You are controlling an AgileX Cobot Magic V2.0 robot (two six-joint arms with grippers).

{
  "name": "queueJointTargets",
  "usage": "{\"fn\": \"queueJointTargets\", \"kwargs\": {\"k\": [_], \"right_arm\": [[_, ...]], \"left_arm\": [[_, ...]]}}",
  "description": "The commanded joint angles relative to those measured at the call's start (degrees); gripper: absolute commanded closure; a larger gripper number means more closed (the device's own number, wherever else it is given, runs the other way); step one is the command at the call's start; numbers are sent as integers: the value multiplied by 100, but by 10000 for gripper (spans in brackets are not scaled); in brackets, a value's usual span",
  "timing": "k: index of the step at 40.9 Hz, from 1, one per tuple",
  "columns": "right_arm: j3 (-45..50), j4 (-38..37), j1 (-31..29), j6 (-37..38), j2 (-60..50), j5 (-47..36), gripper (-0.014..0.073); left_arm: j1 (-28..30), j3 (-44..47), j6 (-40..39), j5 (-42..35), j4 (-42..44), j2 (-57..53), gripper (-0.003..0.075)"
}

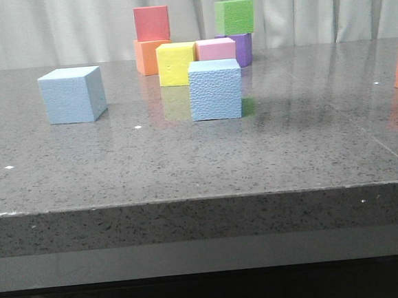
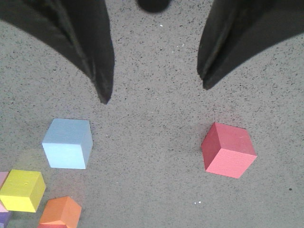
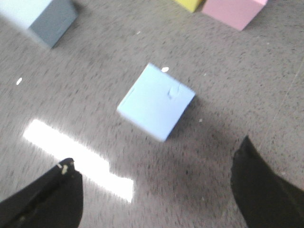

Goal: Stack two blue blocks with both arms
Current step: 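Carry the light-blue cube toward the center and set it down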

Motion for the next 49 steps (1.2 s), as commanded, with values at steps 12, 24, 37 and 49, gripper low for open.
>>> {"fn": "queueJointTargets", "kwargs": {"k": [12,24,37,49], "right_arm": [[2279,1143,-1250,-1193,-2148,-837,-43],[4191,1148,-1240,-1377,-3882,-1960,-43],[5481,1154,-1240,-1469,-5026,-3159,-43],[5594,1148,-1240,-1469,-5190,-3319,-43]], "left_arm": [[-20,-147,-63,-458,0,60,336],[-20,-147,-63,-458,0,60,336],[-20,-147,-63,-656,0,60,336],[-20,-147,-63,-1000,0,60,333]]}}
